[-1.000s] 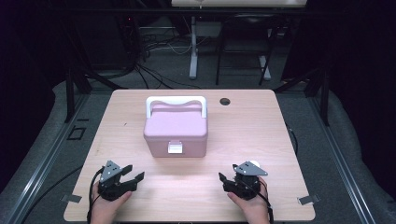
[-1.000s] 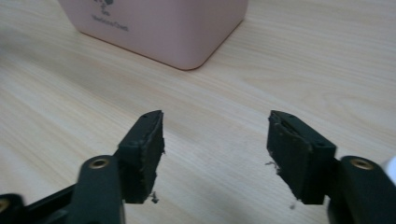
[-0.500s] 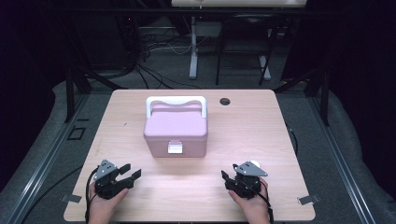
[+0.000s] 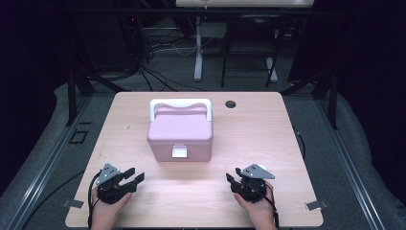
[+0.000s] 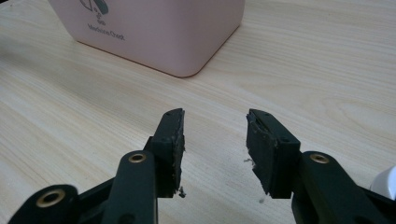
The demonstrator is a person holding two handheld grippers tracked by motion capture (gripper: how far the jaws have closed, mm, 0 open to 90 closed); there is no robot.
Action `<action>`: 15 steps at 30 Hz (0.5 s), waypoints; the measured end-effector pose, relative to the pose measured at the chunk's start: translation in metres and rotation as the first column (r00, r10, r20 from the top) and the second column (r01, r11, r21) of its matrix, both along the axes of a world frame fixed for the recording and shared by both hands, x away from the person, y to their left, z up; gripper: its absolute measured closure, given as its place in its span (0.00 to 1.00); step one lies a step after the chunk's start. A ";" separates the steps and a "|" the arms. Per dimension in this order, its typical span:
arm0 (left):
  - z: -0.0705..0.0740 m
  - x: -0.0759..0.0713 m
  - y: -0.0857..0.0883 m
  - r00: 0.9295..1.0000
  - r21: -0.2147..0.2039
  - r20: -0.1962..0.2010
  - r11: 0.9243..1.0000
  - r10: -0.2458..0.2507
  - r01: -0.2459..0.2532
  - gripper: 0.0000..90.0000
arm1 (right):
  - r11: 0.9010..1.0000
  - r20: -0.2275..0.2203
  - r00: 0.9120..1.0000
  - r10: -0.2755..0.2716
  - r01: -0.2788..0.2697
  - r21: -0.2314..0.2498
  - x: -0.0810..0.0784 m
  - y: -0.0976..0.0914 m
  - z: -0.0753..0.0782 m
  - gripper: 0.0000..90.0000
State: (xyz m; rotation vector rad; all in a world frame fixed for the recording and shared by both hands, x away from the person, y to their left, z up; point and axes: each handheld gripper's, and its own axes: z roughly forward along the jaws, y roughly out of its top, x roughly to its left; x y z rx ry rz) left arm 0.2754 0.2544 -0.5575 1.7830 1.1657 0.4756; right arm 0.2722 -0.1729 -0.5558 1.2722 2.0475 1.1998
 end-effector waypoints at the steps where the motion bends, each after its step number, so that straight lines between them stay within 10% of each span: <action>1: 0.000 0.000 -0.001 1.000 0.013 -0.009 1.000 0.002 -0.002 0.58 | 1.000 0.002 1.000 0.000 0.000 -0.002 0.000 0.000 0.000 0.65; 15: 0.005 0.009 -0.004 0.998 0.047 -0.057 0.998 -0.041 0.043 0.79 | 0.999 0.018 1.000 -0.007 0.008 -0.038 0.000 0.006 0.010 0.75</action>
